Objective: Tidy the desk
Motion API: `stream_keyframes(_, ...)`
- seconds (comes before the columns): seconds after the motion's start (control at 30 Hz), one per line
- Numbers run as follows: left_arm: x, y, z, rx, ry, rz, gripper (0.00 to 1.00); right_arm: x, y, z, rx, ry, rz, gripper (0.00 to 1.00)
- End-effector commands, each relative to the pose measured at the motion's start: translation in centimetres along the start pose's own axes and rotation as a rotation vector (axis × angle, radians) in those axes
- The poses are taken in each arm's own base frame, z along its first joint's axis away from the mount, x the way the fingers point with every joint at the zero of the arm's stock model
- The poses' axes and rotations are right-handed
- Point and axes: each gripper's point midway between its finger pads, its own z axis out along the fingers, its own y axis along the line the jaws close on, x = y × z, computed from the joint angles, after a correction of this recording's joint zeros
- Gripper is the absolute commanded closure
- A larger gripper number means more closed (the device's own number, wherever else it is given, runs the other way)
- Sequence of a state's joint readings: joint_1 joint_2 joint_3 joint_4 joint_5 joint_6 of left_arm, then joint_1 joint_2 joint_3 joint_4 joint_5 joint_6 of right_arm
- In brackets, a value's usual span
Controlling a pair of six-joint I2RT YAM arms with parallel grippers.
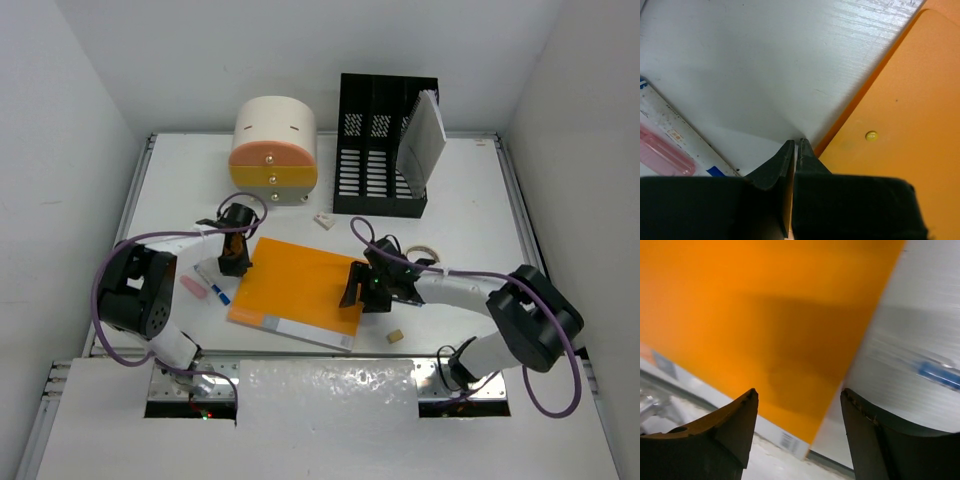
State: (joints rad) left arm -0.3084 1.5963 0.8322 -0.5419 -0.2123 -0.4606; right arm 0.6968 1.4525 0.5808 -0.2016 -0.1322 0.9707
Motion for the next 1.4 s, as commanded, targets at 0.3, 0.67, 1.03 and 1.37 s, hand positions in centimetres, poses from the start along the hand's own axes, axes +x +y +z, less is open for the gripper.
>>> stream_keyframes(0.3,1.6,-2.1,0.6,0.104,0.067,0.027,1.0,0.5,2.1,1.1,-0.198,-0.117,0.269,0.49)
stream_keyframes(0.67,1.4,-2.3,0.4,0.112,0.057,0.03,1.0,-2.3,2.0,-2.0,-0.249,-0.331,0.304,0.52)
stream_keyframes(1.03,1.2,-2.1,0.3,0.096,0.043,0.023,1.0,-0.9,0.0,-0.9,-0.263,-0.337,0.342,0.6)
stream_keyframes(1.37,1.1,-1.8,0.1,0.081,0.032,0.019,1.0,-2.9,4.0,-3.0,-0.451,-0.389,0.322,0.78)
